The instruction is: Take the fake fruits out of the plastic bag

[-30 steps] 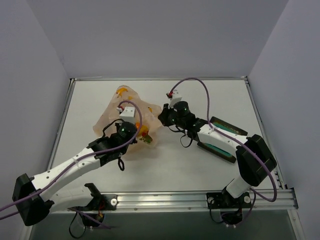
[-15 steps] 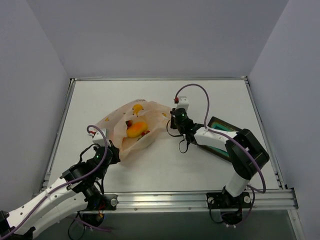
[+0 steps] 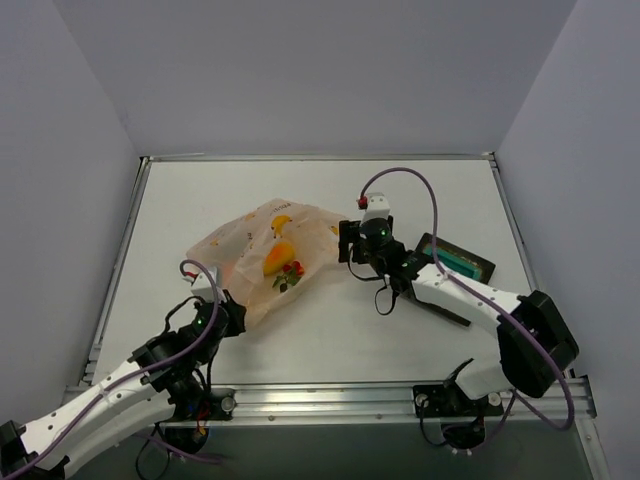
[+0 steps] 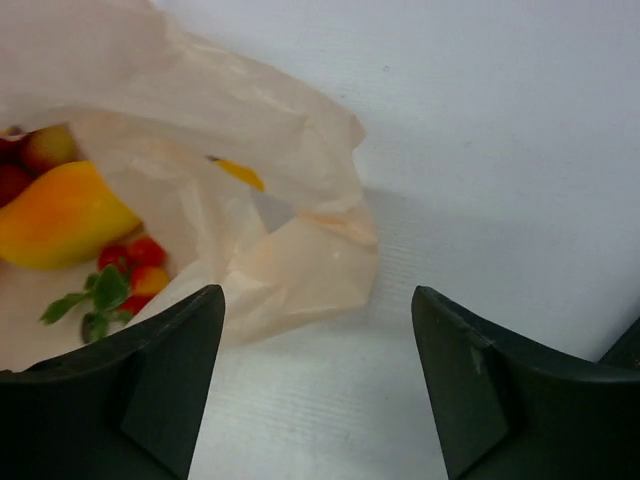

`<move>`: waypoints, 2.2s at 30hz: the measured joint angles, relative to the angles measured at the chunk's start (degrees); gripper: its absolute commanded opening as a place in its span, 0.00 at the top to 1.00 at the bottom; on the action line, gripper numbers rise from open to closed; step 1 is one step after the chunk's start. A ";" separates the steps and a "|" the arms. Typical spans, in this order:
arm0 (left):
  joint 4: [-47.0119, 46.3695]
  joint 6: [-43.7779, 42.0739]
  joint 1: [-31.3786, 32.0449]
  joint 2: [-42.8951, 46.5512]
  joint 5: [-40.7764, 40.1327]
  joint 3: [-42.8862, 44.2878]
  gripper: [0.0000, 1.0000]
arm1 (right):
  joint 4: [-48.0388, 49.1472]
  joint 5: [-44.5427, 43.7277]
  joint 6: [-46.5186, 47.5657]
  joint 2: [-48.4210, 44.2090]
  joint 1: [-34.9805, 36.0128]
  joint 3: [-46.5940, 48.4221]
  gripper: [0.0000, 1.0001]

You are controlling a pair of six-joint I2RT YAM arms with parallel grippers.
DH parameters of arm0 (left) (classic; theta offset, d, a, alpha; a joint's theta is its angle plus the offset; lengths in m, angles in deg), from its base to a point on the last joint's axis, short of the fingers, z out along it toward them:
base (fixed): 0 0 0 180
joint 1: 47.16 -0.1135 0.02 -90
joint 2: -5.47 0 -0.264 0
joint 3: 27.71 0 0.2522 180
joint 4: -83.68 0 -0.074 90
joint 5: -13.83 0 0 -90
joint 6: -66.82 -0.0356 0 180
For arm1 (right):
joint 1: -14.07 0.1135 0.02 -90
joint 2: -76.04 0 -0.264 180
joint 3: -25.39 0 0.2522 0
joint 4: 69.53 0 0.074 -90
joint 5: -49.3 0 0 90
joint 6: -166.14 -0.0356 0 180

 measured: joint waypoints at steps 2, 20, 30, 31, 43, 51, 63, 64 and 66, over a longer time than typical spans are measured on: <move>-1.92 -0.28 0.00 0.48 0.24 -0.07 0.98 | -2.82 2.56 1.22 -4.09 0.76 0.17 0.32; -13.35 -1.03 0.24 1.46 1.84 -4.63 0.98 | -3.17 10.93 4.55 11.87 15.67 15.28 1.00; -13.90 -0.94 0.24 4.96 1.90 -6.73 0.98 | -1.99 5.46 2.82 19.37 15.76 10.32 0.95; -13.97 -0.92 0.24 5.11 1.92 -7.52 0.98 | -1.81 5.01 2.40 19.12 15.76 9.25 0.95; -16.20 0.55 0.24 2.05 4.76 -12.70 0.98 | -3.39 2.29 0.26 12.74 15.93 5.27 0.52; -17.33 0.61 0.24 1.09 5.38 -13.05 0.98 | -2.82 2.29 0.74 13.92 17.05 12.31 0.45; -17.03 0.57 0.24 4.31 5.38 -12.94 0.98 | -1.49 2.54 2.03 26.75 16.83 15.80 0.75; -17.03 0.57 0.24 4.31 5.38 -12.94 0.98 | -1.46 2.54 2.05 26.82 16.83 15.80 0.81; -16.96 0.57 0.24 4.31 5.38 -12.94 0.98 | -1.14 2.47 2.27 26.80 16.81 15.85 0.99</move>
